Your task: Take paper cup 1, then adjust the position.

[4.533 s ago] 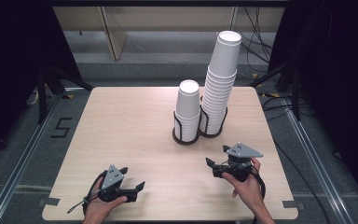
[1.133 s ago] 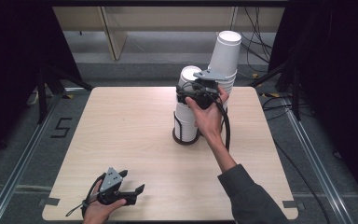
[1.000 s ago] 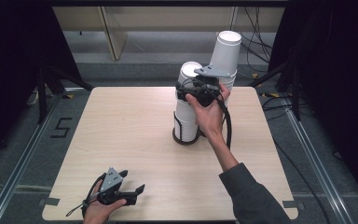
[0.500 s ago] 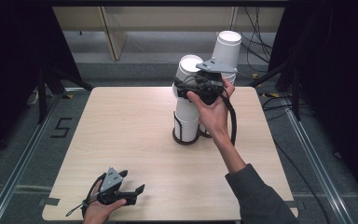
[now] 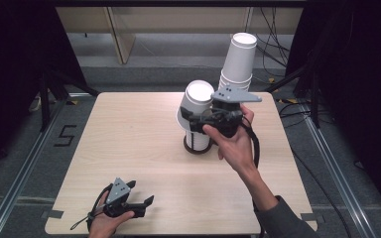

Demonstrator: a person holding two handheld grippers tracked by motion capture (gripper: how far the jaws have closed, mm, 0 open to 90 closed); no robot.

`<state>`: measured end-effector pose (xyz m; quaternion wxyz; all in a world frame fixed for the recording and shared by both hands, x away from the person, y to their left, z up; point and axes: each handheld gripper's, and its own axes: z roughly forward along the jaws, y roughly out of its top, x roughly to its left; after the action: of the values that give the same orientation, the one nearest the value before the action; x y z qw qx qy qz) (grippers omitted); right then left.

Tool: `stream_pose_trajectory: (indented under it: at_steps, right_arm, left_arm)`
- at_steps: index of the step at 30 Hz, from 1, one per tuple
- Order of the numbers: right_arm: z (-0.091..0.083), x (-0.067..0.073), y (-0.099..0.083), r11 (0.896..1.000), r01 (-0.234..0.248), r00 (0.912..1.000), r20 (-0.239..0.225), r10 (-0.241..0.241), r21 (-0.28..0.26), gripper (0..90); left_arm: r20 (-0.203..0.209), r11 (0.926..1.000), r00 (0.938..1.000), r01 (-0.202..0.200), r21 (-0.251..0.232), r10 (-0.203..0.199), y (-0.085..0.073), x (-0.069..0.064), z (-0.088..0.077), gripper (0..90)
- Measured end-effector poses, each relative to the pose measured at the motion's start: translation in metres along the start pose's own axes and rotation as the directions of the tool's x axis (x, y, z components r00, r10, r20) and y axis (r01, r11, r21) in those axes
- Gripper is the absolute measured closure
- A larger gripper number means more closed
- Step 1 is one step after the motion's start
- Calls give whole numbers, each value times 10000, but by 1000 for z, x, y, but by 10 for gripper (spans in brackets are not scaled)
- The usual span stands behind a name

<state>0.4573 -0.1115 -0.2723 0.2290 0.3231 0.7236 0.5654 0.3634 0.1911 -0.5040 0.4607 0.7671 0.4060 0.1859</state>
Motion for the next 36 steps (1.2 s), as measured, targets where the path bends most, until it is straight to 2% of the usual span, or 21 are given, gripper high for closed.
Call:
stream_pose_trajectory:
  at_steps: [2, 5, 8, 10, 11, 14, 16, 17, 18, 19, 22, 24, 28, 29, 30, 32, 33, 34, 35, 36]
  right_arm:
    - [-2, 4, -9, 9999, 94, 9994, -321, -92, 76, 192]
    - [-4, 10, -24, 9991, 324, 9984, -467, -311, 271, 192]
    - [-2, 14, -42, 9988, 188, 9960, -886, -146, 457, 192]
    - [0, 15, -54, 9983, 257, 9945, -1026, -202, 530, 192]
    - [2, 15, -60, 9984, 235, 9935, -1126, -176, 513, 192]
    - [10, 16, -77, 9951, 133, 9905, -1374, 3, 982, 192]
    - [15, 15, -87, 9940, 247, 9900, -1410, -95, 1068, 192]
    - [17, 15, -91, 9906, 242, 9892, -1467, -42, 1350, 192]
    - [20, 15, -96, 9901, 114, 9887, -1494, 98, 1402, 192]
    - [22, 14, -100, 9886, 280, 9884, -1520, -53, 1480, 192]
    - [26, 17, -110, 9822, -155, 9860, -1604, 462, 1874, 191]
    - [29, 17, -114, 9835, -41, 9830, -1798, 372, 1811, 191]
    - [33, 24, -119, 9811, -429, 9768, -1982, 808, 1885, 191]
    - [32, 26, -119, 9773, -435, 9779, -1912, 841, 2072, 191]
    - [35, 27, -121, 9814, -301, 9753, -2095, 704, 1895, 191]
    - [38, 29, -122, 9825, -75, 9757, -2139, 481, 1863, 191]
    - [38, 31, -123, 9798, -147, 9736, -2204, 594, 1994, 191]
    - [40, 33, -124, 9793, -316, 9706, -2279, 778, 1999, 191]
    - [42, 33, -124, 9825, -49, 9695, -2399, 503, 1862, 191]
    - [41, 35, -125, 9783, -197, 9711, -2288, 678, 2061, 191]
  left_arm:
    - [-22, 9999, 9999, 105, -131, -105, 1, 0, 1, 147]
    - [92, 9998, 10000, 30, -207, -28, 1, -1, 2, 147]
    - [44, 9997, 10000, 34, -253, -33, 3, -1, 5, 147]
    - [168, 9991, 9998, 71, -417, -64, 3, -1, 7, 147]
    - [142, 9996, 9999, -29, -298, 34, 3, 0, 6, 147]
    - [163, 9993, 9999, 15, -384, -9, 4, -1, 7, 147]
    - [169, 9989, 9999, 43, -462, -35, 4, -1, 8, 147]
    - [171, 9991, 9999, -4, -421, 11, 4, -1, 8, 147]
    - [135, 9992, 9999, -32, -388, 37, 4, -2, 8, 147]
    - [121, 9993, 9999, -66, -375, 71, 4, -2, 8, 147]
    - [209, 9986, 9997, -76, -519, 87, 4, -3, 7, 147]
    - [349, 9975, 9992, -160, -692, 184, 5, -3, 7, 147]
    - [410, 9939, 9984, -337, -1047, 382, 7, -7, 6, 147]
    - [501, 9916, 9981, -287, -1263, 353, 8, -8, 6, 147]
    - [513, 9904, 9981, -262, -1354, 334, 9, -10, 6, 147]
    - [706, 9847, 9967, -284, -1717, 410, 12, -14, 7, 147]
    - [853, 9796, 9953, -271, -1994, 449, 14, -15, 8, 147]
    - [804, 9776, 9954, -338, -2079, 515, 15, -18, 8, 147]
    - [884, 9740, 9942, -399, -2231, 609, 16, -20, 9, 147]
    - [883, 9714, 9935, -490, -2325, 712, 17, -21, 9, 147]
